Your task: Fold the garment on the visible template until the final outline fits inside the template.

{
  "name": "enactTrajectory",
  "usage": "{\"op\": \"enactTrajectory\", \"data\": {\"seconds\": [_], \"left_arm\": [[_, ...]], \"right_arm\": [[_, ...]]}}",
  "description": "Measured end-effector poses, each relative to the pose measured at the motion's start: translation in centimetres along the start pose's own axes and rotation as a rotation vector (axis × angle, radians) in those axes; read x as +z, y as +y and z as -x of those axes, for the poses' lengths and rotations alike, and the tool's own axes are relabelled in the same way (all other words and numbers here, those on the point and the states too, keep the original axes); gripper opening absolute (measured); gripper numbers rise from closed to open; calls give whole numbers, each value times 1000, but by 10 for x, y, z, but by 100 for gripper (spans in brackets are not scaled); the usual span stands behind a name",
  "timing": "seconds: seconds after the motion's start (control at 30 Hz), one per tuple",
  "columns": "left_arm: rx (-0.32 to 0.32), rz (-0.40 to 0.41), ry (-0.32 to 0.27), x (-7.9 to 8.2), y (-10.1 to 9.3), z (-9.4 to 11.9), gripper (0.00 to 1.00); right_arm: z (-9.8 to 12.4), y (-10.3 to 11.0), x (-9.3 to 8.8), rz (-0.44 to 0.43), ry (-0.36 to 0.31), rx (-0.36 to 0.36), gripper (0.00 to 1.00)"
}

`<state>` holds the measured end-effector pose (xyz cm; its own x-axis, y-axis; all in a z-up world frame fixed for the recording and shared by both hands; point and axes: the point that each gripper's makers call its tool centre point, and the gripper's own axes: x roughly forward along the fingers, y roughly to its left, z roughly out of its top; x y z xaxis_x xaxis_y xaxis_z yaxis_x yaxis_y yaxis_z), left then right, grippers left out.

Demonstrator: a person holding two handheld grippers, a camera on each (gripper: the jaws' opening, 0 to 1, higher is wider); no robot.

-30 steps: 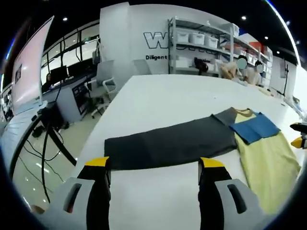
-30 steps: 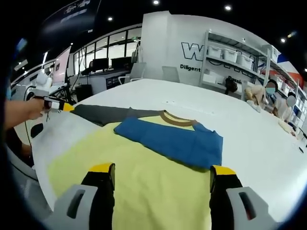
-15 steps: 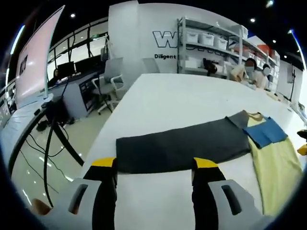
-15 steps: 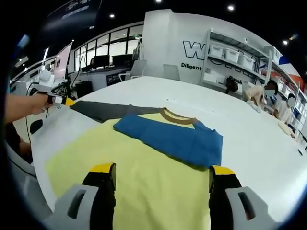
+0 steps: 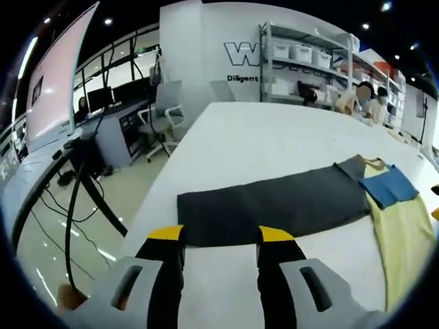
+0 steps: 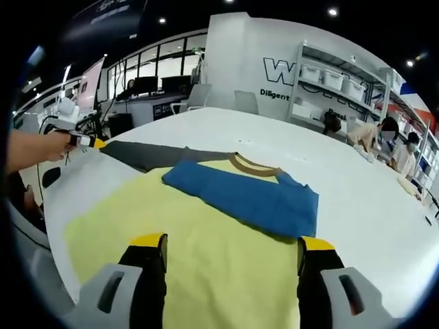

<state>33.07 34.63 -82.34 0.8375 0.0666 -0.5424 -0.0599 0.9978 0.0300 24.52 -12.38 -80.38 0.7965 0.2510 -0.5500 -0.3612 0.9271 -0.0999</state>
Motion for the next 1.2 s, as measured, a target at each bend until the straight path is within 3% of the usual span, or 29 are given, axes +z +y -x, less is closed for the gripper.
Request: {"op": "enactTrajectory", "data": {"seconds": [0.43, 0.8, 1.0, 1.2], "left_arm": [[48, 53, 11, -4, 19, -5, 29], [59, 82, 30, -10, 12, -1, 21], [73, 104, 41, -13, 13, 0, 26], [79, 119, 46, -15, 16, -2, 23]], "right_arm": [[0, 0, 0, 11, 3, -3, 76], [-1, -1, 0, 22, 3, -4, 75], [-1, 0, 1, 31, 2, -3, 75], [-1, -1, 0, 34, 3, -7, 74]]}}
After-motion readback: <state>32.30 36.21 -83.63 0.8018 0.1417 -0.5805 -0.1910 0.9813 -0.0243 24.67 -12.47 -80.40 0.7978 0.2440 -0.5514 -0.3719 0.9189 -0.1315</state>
